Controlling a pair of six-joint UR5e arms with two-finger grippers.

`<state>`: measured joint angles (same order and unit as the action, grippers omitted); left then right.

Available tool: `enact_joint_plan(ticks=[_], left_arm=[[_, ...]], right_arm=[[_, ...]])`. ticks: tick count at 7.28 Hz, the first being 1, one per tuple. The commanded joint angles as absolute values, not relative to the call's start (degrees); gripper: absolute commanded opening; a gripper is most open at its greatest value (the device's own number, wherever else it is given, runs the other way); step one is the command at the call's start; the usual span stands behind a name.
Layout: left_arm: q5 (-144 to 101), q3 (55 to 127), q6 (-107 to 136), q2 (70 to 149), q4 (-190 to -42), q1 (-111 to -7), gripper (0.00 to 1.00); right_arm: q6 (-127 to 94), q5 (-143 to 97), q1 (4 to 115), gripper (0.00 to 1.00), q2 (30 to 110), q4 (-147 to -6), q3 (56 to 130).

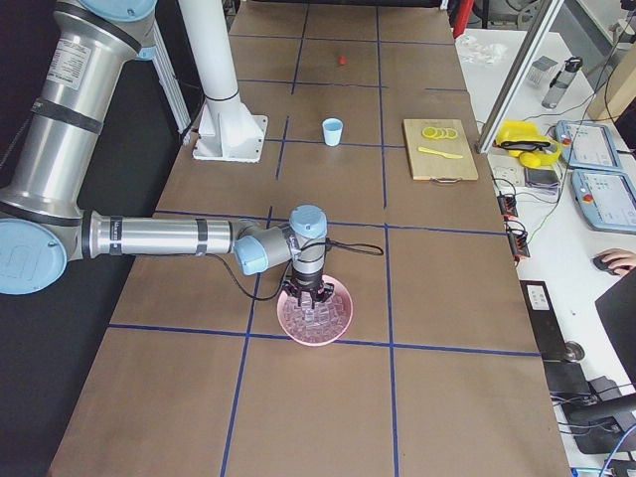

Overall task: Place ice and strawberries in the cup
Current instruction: 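Grasp another ice cube from the pink bowl with the right gripper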

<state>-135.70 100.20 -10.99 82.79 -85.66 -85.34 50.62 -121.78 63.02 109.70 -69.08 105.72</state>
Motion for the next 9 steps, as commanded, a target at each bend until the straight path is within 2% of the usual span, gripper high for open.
enact_joint_plan(ticks=[1,4,5,7,9], left_arm=[[-135.7,100.2,-11.0,82.8,-85.7,-85.3,1.00],[-135.7,100.3,-11.0,82.8,-85.7,-85.3,1.00],[-135.7,100.2,-11.0,82.8,-85.7,-85.3,1.00],[-135.7,100.3,-11.0,82.8,-85.7,-85.3,1.00],[-135.7,100.4,-11.0,82.8,-85.7,-85.3,1.00]], right_arm=[[51.1,-121.9,63.0,0.08,109.4,-69.0,106.0],[50.1,-125.3,63.2,0.06,109.2,-70.2,108.8],[48.9,-128.7,67.0,0.05,108.1,-73.8,108.6],[32.7,-132.5,72.1,0.05,106.4,-77.2,109.2],[6.5,-132.7,72.1,0.04,103.4,-76.9,110.8]])
